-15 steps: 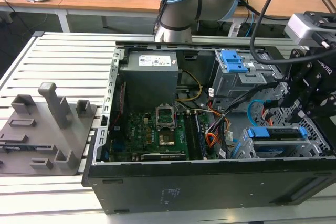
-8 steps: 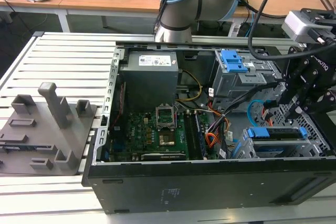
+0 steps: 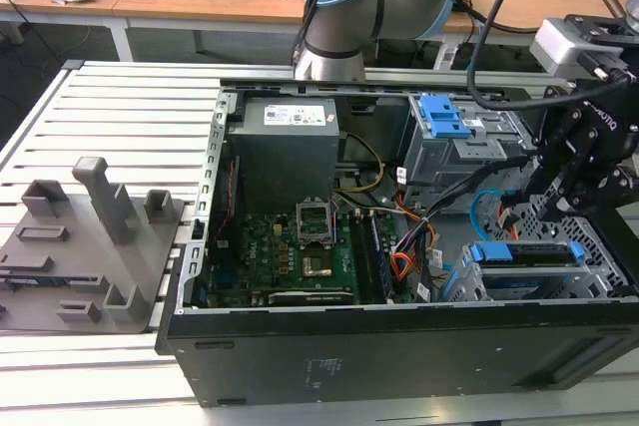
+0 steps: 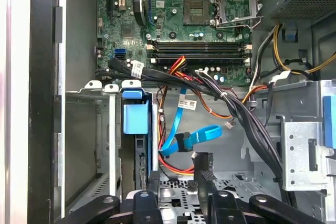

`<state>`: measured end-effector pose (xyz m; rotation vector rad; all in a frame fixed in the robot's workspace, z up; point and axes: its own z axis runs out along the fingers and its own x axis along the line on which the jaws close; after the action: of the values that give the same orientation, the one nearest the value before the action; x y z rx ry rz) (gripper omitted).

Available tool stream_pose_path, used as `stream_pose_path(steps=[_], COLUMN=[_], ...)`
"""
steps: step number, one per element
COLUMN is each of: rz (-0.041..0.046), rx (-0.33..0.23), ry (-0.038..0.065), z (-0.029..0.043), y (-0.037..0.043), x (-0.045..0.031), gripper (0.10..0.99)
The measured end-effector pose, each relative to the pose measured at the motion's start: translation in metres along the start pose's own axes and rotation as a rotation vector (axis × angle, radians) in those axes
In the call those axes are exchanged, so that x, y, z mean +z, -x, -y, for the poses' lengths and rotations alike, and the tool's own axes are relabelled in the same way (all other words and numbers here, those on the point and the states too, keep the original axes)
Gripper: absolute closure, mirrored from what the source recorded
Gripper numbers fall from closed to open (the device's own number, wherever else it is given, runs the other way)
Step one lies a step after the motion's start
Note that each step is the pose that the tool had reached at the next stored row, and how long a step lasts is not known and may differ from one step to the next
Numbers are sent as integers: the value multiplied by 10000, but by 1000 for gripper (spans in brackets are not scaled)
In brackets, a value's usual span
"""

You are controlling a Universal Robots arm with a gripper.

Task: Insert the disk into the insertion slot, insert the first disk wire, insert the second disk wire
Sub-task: 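Insert the first disk wire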

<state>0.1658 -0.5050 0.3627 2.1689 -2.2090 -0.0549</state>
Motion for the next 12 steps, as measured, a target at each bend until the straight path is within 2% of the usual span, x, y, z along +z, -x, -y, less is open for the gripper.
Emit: stream_pose_path(steps=[1, 4, 7, 9, 12], rz=[-1, -2, -3, -3, -20], rx=[1, 1, -1, 3, 0], ry=[0, -1, -1, -1, -2], z=[-10, -51, -61, -71, -82], y=[3, 95, 144, 186, 192], x=[-59, -58, -33, 26, 74], gripper=[667, 667, 667, 667, 667])
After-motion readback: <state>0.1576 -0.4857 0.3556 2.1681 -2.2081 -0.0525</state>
